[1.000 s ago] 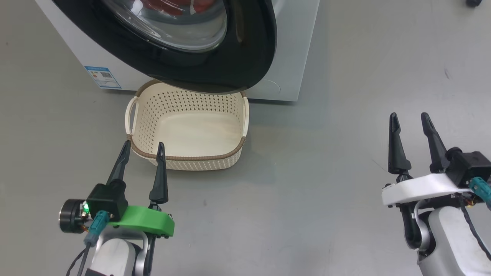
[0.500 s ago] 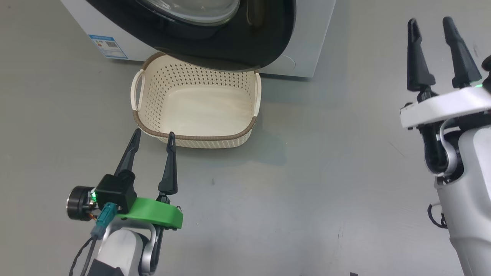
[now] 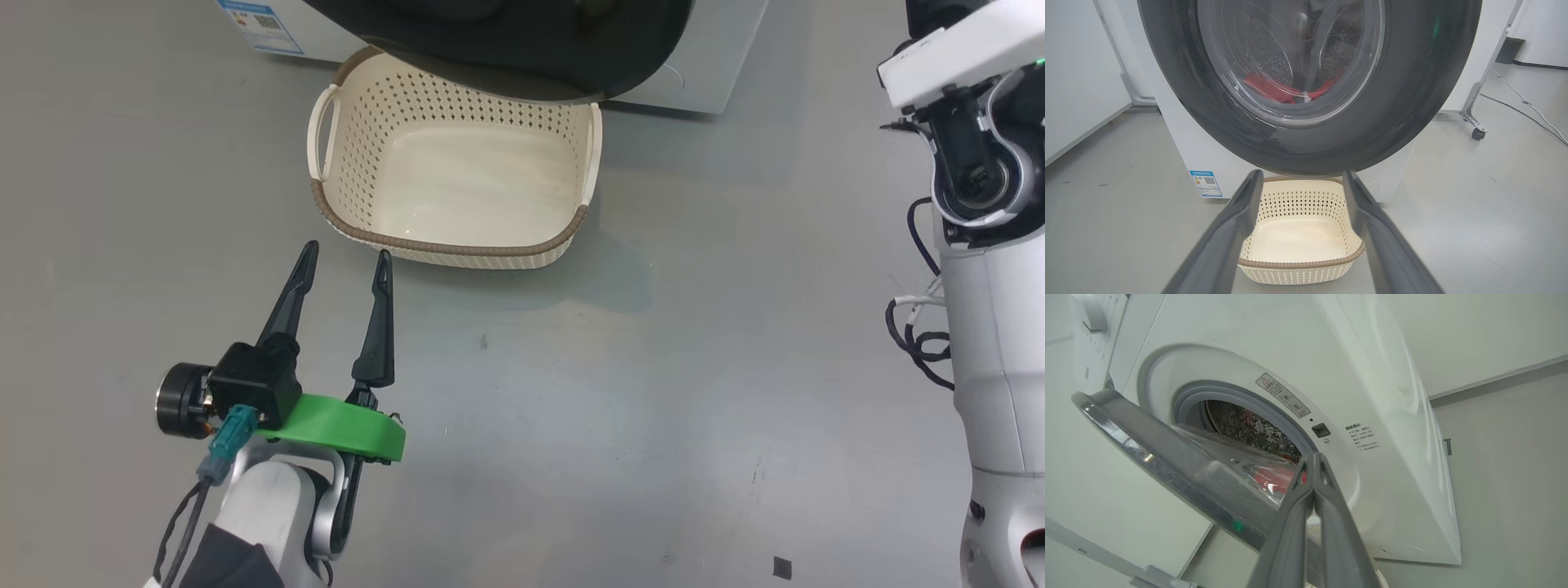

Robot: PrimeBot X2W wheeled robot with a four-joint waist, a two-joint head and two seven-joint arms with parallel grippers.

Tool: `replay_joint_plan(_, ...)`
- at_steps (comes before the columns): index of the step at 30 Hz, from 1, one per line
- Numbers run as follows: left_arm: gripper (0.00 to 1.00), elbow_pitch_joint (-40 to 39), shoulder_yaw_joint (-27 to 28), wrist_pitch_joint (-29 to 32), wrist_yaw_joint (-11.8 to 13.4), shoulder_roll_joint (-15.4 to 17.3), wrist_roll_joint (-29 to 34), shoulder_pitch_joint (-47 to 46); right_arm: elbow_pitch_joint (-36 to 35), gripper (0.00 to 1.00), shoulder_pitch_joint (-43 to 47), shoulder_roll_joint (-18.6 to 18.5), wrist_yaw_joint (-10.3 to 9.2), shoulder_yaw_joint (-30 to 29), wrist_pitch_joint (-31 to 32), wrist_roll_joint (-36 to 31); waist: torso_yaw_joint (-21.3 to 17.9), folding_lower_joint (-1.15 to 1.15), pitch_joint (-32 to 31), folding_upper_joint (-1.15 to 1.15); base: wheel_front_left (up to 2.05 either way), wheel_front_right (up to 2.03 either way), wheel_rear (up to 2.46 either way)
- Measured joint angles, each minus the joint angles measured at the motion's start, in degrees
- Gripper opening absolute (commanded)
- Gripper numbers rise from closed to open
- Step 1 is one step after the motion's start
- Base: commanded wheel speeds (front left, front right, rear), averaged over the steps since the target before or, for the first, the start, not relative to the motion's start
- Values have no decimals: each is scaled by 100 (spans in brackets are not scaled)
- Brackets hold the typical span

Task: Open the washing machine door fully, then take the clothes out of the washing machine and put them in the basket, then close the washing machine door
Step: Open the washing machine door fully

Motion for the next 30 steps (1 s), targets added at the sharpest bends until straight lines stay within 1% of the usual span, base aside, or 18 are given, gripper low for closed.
replay_joint_plan(2, 100, -9, -8, 0, 0, 0, -54, -44, 153, 0, -161, 74, -10, -74, 269, 279, 56, 0, 69, 0, 0, 0, 0)
replay_joint_plan(7, 100, -8, -69, 0, 0, -1, -80, -126, 500, 0, -598, 230, -148, -288, 909, 985, 193, 0, 221, 0, 0, 0, 0)
replay_joint_plan(10, 100, -5, -124, 0, 0, -2, -124, -177, 658, 0, -845, 269, -334, -494, 1222, 1396, 279, 0, 299, 0, 0, 0, 0)
replay_joint_plan(13, 100, 2, -164, 0, 1, -4, -132, -214, 826, 0, -1045, 288, -479, -610, 1515, 1707, 370, 0, 359, 0, 0, 0, 0)
replay_joint_plan(15, 100, 3, -155, 0, 2, -4, -132, -223, 918, 0, -1175, 311, -538, -611, 1706, 1834, 417, 0, 395, 0, 0, 0, 0)
replay_joint_plan(17, 100, 15, -149, 0, 7, -4, -132, -225, 1014, 0, -1317, 342, -546, -615, 1860, 1974, 453, 0, 421, 0, 0, 0, 0)
replay_joint_plan(21, 100, 9, -156, 0, 8, -5, -132, -228, 1162, 0, -1535, 365, -728, -695, 2123, 2284, 495, 0, 439, 0, 0, 0, 0)
replay_joint_plan(24, 100, 8, -167, 0, 9, -5, -132, -229, 1311, 0, -1631, 359, -844, -681, 2305, 2328, 515, 0, 442, 0, 0, 0, 0)
replay_joint_plan(30, 100, 9, -198, 0, 9, -5, -141, -230, 1523, 0, -1822, 359, -949, -651, 2627, 2452, 543, 0, 459, 0, 0, 0, 0)
